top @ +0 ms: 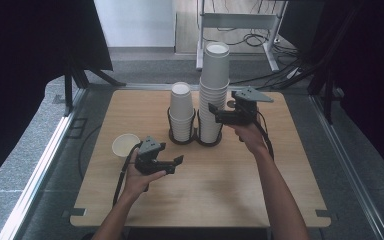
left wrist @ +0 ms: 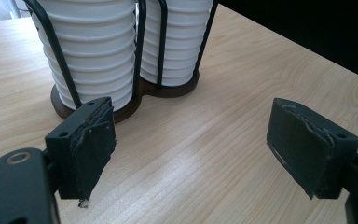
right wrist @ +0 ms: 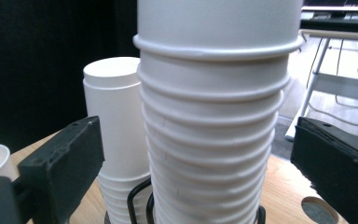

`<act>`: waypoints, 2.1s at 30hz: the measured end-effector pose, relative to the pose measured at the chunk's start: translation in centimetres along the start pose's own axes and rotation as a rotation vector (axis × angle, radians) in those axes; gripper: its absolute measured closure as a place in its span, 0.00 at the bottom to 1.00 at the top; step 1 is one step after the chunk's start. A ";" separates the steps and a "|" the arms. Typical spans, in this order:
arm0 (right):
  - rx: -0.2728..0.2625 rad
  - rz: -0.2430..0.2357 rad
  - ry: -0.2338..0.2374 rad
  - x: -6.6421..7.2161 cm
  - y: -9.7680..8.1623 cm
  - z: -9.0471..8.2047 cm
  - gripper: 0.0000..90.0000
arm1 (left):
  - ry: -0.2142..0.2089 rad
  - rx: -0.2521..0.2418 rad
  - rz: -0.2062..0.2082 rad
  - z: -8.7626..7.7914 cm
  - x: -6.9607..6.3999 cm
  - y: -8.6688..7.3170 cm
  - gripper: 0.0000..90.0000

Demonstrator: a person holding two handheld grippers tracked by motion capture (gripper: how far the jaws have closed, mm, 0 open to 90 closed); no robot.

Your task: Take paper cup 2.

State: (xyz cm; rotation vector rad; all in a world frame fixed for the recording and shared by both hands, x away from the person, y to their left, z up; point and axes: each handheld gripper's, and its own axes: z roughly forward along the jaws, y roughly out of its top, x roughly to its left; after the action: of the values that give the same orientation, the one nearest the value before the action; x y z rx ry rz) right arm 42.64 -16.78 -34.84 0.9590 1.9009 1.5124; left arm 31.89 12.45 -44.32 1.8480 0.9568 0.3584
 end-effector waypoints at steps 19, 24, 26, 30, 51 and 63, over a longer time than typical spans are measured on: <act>0.005 0.067 0.016 -1.1 1.6 4.1 0.00 | -0.009 0.016 0.007 0.3 -0.2 -0.3 0.18; -0.009 0.083 0.024 -1.3 1.5 4.2 0.01 | -0.007 0.005 0.004 0.1 -0.1 -0.1 0.19; -0.009 0.080 0.022 -1.3 1.5 4.2 0.01 | -0.002 -0.002 0.002 0.0 -0.1 0.0 0.19; -0.007 0.063 0.019 -1.2 1.5 4.2 0.02 | -0.015 -0.014 -0.005 0.0 -0.3 0.5 0.19; -0.008 0.038 0.017 -1.0 1.4 4.0 0.03 | -0.062 -0.177 -0.002 -0.6 0.1 9.0 0.18; -0.003 0.034 0.014 -0.9 1.4 3.9 0.03 | -0.058 -0.191 0.025 0.8 0.1 13.1 0.18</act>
State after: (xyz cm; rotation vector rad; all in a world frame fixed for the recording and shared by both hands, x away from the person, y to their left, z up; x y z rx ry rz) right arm 46.50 -14.99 -34.47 0.9869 1.9007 1.5452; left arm 38.44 9.33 -33.40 1.6887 0.8317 0.3951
